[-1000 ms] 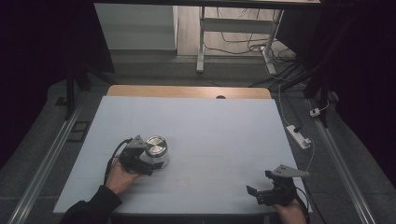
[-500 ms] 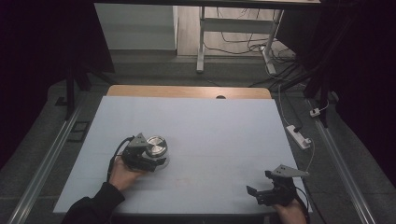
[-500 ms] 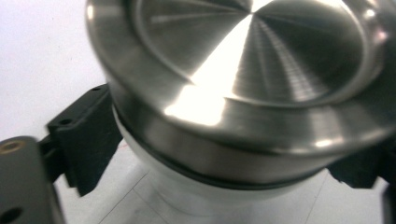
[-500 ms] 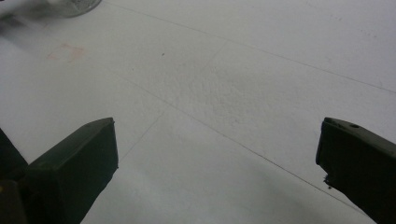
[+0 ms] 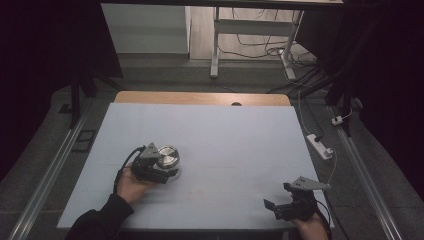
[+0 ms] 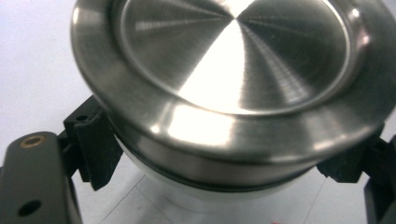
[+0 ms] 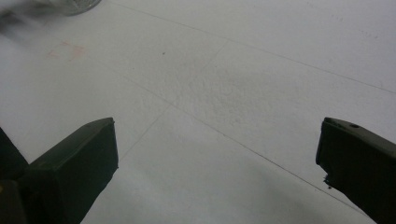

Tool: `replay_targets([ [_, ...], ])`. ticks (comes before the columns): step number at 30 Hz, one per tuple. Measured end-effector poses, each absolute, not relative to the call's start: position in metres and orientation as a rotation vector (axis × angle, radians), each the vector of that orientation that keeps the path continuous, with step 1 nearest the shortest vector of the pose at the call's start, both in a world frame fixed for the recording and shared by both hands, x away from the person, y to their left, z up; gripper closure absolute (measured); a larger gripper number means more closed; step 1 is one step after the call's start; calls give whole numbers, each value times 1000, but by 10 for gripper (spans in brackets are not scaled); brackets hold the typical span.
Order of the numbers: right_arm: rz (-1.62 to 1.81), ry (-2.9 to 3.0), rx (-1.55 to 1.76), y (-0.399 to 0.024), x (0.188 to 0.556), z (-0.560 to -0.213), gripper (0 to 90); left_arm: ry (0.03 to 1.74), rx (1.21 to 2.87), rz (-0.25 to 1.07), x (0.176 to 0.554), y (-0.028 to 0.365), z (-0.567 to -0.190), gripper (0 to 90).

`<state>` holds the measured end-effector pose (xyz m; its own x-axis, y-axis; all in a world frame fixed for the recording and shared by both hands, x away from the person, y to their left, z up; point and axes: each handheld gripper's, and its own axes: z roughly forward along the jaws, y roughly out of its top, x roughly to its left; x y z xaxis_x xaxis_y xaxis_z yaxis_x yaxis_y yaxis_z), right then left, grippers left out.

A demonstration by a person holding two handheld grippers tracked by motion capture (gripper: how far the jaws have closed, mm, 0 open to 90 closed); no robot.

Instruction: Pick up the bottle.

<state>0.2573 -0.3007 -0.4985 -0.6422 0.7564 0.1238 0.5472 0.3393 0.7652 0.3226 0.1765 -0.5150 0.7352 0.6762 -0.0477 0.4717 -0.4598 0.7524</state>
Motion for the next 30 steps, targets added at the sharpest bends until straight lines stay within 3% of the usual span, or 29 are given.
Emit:
replay_targets([
  [30,1194,2352,1177,-301,257,-498,0,740,2154,305,324,156,-480,158],
])
